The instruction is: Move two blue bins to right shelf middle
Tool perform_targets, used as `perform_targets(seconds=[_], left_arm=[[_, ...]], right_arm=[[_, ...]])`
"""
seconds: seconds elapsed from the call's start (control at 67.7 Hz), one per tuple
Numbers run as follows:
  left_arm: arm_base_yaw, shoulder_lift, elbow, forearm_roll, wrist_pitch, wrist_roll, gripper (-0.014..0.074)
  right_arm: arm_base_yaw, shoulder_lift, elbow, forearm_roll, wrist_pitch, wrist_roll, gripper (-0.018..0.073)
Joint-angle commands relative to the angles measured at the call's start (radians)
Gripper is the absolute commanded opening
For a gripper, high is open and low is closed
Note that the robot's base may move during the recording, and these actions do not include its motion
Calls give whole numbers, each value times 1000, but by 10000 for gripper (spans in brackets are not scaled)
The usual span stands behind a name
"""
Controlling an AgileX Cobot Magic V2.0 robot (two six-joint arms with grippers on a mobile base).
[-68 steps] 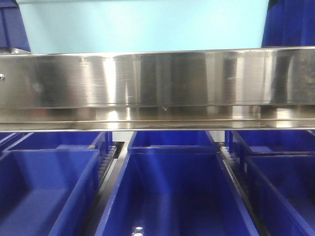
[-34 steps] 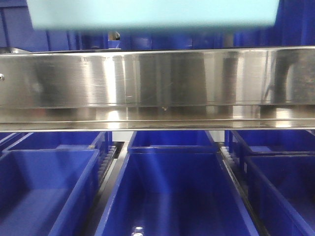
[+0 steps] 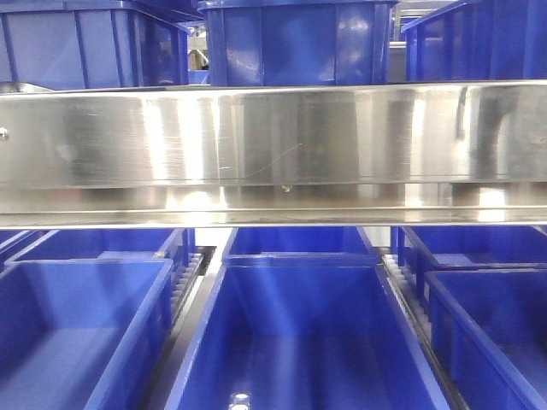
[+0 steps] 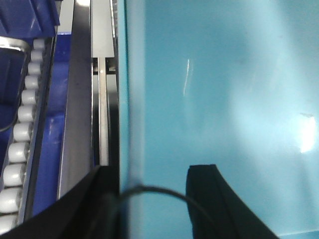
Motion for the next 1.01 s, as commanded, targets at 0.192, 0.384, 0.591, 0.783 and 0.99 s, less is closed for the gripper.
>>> perform_targets(seconds=[0.192,0.384,0.591,0.783,0.99], left_arm=[[-12,-28,-21,-77,12,38,-111],[-12,-28,-21,-77,3,38,-111],[-12,-28,-21,-77,1,38,-111],[-12,-28,-21,-75,-1,38,-111],[-12,-28,-21,-75,-1,38,-111]], right_arm=[[-4,-10,-14,-6,-80,13,-154],[-4,-10,-14,-6,-74,13,-154],[-4,-10,-14,-6,-77,13,-154],[-4,-8,-14,-6,-79,13,-154],[-4,-8,-14,-6,-79,13,-154]])
